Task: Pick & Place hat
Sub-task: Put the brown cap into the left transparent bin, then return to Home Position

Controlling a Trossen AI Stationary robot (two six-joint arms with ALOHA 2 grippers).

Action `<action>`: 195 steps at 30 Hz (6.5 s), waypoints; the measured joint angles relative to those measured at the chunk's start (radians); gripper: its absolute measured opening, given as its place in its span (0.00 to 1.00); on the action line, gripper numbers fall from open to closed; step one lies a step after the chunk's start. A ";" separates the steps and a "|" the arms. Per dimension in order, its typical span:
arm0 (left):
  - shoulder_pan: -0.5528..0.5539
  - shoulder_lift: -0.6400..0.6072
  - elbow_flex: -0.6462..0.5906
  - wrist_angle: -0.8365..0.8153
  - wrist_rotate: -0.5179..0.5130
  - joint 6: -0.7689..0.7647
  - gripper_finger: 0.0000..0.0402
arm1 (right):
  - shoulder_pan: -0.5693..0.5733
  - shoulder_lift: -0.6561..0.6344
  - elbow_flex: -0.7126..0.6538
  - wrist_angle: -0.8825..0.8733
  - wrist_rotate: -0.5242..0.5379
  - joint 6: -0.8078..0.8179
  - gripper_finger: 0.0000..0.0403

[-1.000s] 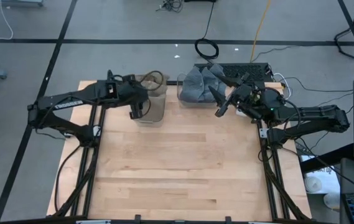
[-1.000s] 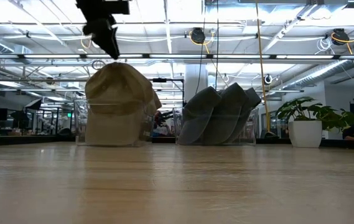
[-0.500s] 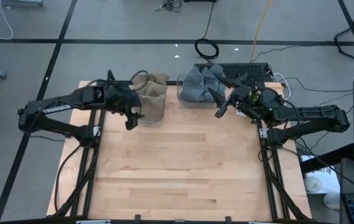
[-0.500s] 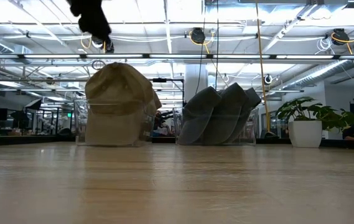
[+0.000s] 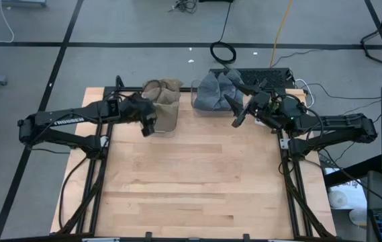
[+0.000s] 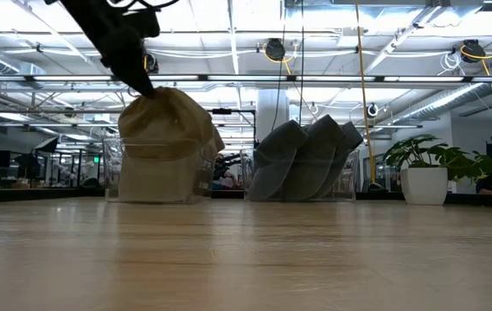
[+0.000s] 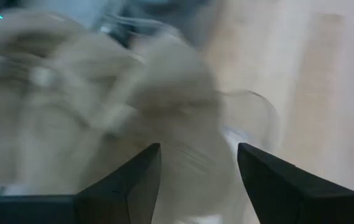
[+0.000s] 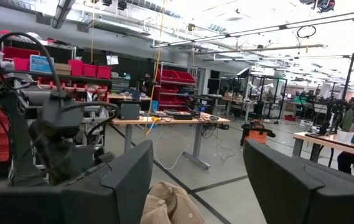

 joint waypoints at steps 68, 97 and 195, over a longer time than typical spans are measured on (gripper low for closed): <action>0.125 -0.263 0.001 0.489 0.594 -0.417 0.68 | 0.001 0.000 0.000 -0.030 -0.084 0.071 0.76; 0.048 -0.316 0.001 0.770 0.615 -0.513 0.91 | 0.001 -0.042 0.000 -0.141 -0.135 0.294 0.76; -0.026 -1.032 -0.911 0.674 0.144 -0.433 0.94 | -0.002 -0.524 -0.918 -0.272 0.051 0.739 0.75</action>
